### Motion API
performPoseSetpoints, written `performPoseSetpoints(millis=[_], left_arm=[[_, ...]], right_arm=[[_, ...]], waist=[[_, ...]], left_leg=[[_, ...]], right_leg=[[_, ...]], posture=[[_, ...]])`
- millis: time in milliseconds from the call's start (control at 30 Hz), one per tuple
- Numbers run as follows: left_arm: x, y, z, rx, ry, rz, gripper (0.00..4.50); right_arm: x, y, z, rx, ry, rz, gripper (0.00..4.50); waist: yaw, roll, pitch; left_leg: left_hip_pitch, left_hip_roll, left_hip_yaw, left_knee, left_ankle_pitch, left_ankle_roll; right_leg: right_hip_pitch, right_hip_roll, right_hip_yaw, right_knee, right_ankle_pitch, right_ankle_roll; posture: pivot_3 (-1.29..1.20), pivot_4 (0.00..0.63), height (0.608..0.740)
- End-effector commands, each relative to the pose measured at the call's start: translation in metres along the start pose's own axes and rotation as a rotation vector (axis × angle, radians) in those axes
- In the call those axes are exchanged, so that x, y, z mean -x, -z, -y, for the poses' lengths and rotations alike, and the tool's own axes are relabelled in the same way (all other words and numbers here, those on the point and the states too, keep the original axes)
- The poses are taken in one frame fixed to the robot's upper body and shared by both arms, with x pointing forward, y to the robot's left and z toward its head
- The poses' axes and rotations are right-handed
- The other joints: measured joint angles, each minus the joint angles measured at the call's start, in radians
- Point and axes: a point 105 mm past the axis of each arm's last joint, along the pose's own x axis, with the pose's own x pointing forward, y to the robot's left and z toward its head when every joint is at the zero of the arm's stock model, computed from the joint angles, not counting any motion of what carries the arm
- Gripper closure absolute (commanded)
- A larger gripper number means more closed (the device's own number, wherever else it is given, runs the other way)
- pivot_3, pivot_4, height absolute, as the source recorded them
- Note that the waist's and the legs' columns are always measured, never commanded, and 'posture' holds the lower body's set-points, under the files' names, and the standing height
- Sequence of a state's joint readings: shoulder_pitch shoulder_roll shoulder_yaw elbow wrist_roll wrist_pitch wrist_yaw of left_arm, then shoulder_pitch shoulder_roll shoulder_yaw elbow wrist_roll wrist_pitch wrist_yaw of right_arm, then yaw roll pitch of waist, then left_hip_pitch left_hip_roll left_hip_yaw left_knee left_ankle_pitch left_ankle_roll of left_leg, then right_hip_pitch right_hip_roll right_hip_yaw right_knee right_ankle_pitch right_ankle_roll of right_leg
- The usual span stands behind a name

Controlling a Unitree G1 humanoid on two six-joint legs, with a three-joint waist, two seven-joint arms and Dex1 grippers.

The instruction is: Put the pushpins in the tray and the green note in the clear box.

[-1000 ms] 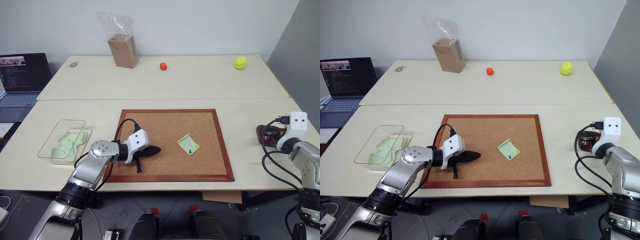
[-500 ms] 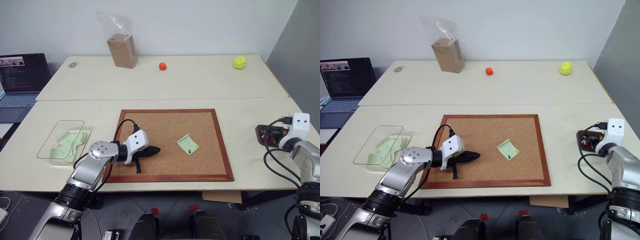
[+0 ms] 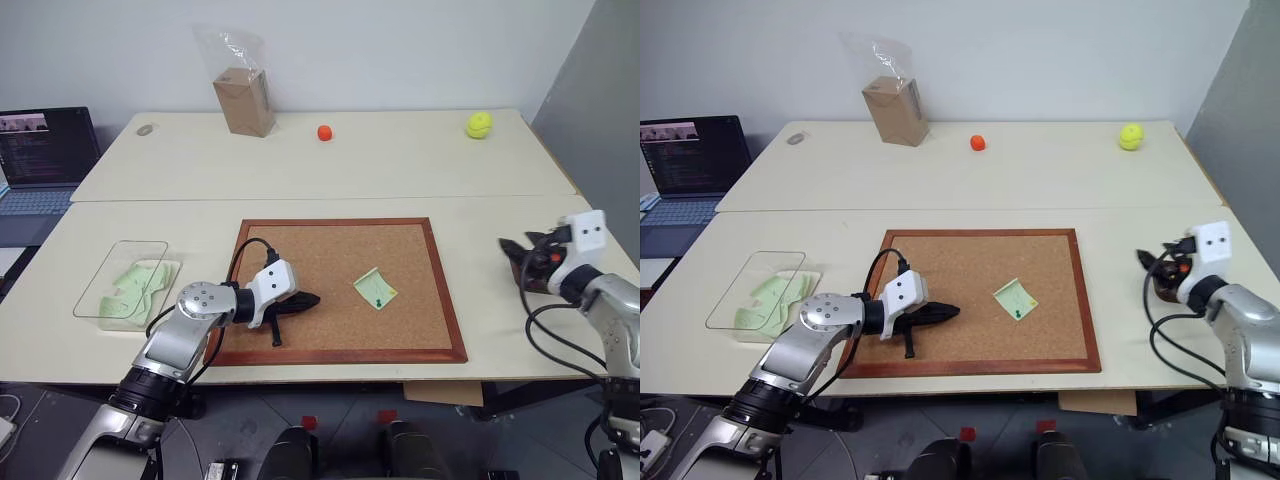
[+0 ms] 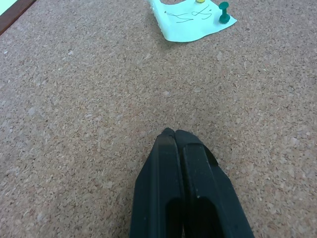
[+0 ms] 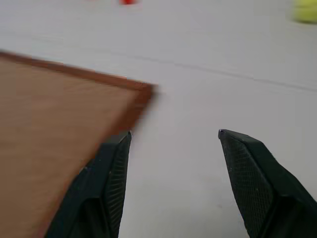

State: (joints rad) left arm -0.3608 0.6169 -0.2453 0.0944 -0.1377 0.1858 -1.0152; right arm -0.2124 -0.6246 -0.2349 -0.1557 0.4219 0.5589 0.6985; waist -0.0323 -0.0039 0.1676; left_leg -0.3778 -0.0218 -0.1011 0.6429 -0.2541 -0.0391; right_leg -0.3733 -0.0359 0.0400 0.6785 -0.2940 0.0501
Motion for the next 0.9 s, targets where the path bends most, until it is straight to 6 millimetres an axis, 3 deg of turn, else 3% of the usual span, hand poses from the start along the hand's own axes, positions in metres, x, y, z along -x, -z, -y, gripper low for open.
performPoseSetpoints(millis=[33, 267, 900], left_arm=[[0.000, 0.030, 0.002, 0.055, -0.004, -0.128, 4.50], [-0.001, 0.030, 0.003, 0.055, 0.003, -0.129, 4.50], [0.001, 0.029, 0.002, 0.042, -0.010, -0.135, 4.50]], right_arm=[[-0.006, -0.011, -0.062, 0.152, -0.294, 0.023, 1.52], [-0.025, 0.008, -0.087, 0.201, -0.396, 0.004, 1.52], [-0.066, 0.032, -0.100, 0.216, -0.422, -0.001, 1.52]], waist=[[0.000, 0.000, 0.000], [0.001, 0.000, 0.000], [0.001, 0.000, 0.000]], left_leg=[[0.000, 0.000, 0.000, 0.000, 0.000, 0.000], [0.000, 0.000, -0.003, 0.000, 0.000, 0.000], [0.000, 0.000, -0.003, 0.000, 0.000, 0.000]], right_leg=[[0.000, 0.000, 0.000, 0.000, 0.000, 0.000], [0.000, 0.000, 0.000, -0.001, -0.001, 0.001], [0.000, 0.000, 0.000, -0.001, -0.001, 0.001]], posture=[[0.00, 0.150, 0.740], [0.00, 0.150, 0.740], [0.00, 0.150, 0.740]])
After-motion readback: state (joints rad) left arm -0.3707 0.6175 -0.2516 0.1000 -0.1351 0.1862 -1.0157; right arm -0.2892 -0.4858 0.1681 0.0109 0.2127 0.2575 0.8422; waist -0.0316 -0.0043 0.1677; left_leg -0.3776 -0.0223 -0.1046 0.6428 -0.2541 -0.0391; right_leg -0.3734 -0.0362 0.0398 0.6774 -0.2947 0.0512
